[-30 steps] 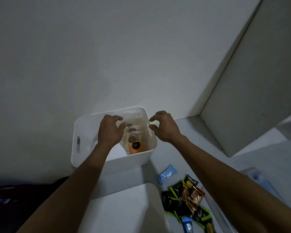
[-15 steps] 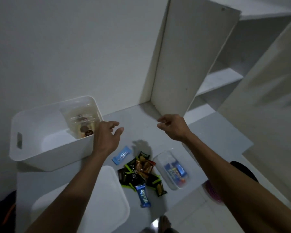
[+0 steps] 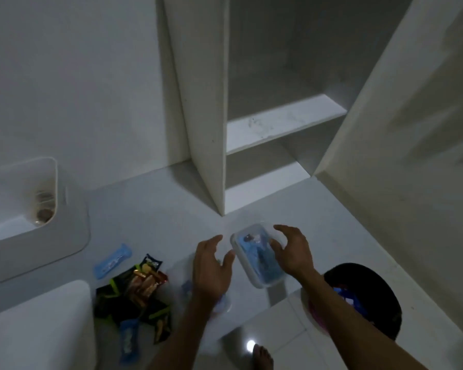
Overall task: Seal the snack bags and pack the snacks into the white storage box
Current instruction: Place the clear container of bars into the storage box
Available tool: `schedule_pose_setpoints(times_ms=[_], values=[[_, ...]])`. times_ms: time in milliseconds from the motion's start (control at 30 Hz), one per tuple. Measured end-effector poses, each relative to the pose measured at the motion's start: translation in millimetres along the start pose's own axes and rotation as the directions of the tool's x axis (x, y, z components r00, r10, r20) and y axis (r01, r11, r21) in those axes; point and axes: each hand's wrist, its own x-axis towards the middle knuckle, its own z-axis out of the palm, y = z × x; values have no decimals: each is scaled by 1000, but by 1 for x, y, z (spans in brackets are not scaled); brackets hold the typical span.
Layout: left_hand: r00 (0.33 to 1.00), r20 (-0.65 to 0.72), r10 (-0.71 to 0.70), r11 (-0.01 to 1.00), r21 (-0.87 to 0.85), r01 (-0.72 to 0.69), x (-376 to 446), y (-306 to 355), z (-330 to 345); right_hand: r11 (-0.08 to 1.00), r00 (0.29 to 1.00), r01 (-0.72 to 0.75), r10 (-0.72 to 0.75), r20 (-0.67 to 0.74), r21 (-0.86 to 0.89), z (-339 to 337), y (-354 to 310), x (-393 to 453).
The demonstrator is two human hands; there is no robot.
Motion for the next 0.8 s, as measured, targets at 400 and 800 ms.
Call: schedule_pose_setpoints(times_ms=[400, 800], values=[[977, 89, -195, 981, 43, 191, -12, -4, 126, 970, 976, 10, -62, 210, 242, 19, 57, 12], [962, -59, -268, 961, 47, 271, -28, 23, 64, 926, 965, 65, -153, 213, 372, 19, 8, -11]])
